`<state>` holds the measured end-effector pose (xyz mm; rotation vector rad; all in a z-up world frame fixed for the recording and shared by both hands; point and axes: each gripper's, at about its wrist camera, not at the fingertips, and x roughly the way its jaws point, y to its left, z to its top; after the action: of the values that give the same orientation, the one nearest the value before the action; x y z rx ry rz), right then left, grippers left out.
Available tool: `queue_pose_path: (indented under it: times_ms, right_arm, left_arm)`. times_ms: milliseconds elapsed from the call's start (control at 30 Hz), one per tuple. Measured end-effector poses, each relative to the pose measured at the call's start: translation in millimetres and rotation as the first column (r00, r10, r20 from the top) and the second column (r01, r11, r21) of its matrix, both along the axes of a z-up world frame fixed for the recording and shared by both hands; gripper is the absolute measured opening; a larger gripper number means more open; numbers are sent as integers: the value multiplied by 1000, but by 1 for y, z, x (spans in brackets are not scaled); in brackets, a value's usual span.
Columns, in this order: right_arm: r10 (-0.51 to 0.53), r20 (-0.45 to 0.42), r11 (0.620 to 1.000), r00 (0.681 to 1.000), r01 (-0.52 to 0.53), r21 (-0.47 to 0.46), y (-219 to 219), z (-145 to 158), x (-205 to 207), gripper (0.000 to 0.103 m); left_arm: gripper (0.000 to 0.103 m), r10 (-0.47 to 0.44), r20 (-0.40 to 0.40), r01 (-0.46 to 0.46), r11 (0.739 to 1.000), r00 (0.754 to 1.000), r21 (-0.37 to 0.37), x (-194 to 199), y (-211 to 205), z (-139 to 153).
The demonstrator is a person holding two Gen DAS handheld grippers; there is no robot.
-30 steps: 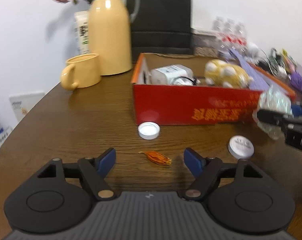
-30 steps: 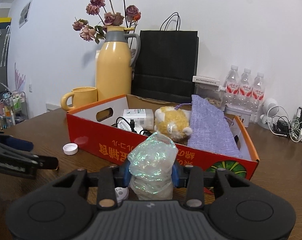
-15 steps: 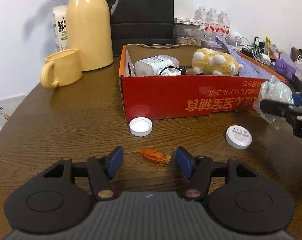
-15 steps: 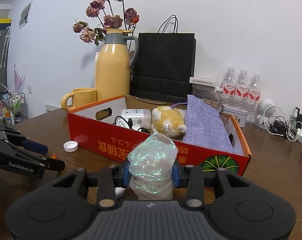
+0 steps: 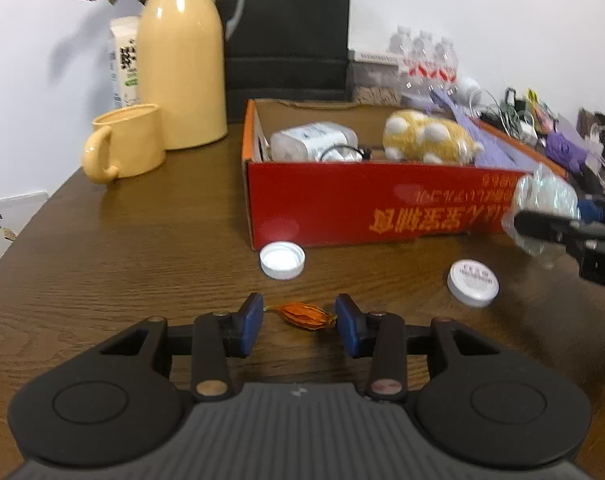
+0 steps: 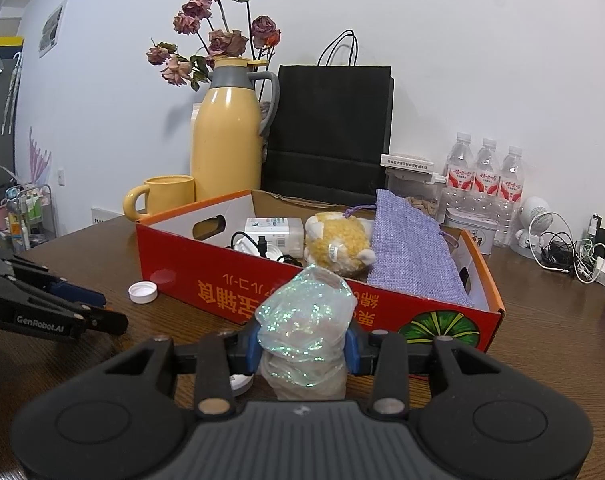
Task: Organize objects
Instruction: 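Grasp the orange wrapped candy with the left tool while the right tool holds the bag, then carry the plastic bag and candy into the box and release both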
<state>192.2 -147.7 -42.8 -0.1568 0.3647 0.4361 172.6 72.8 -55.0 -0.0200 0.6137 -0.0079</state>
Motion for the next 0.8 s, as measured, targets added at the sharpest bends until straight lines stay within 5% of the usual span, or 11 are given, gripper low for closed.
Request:
queue_pose_path:
  times_ms: [333, 800]
  right_arm:
    - [21, 31, 1000, 999, -21, 14, 2, 7, -4, 38]
    - [37, 110, 999, 993, -39, 16, 29, 44, 27, 38]
  left_arm:
    - [41, 33, 104, -28, 998, 994, -52, -6, -7, 30]
    - [41, 23, 241, -13, 999, 970, -41, 43, -32, 77]
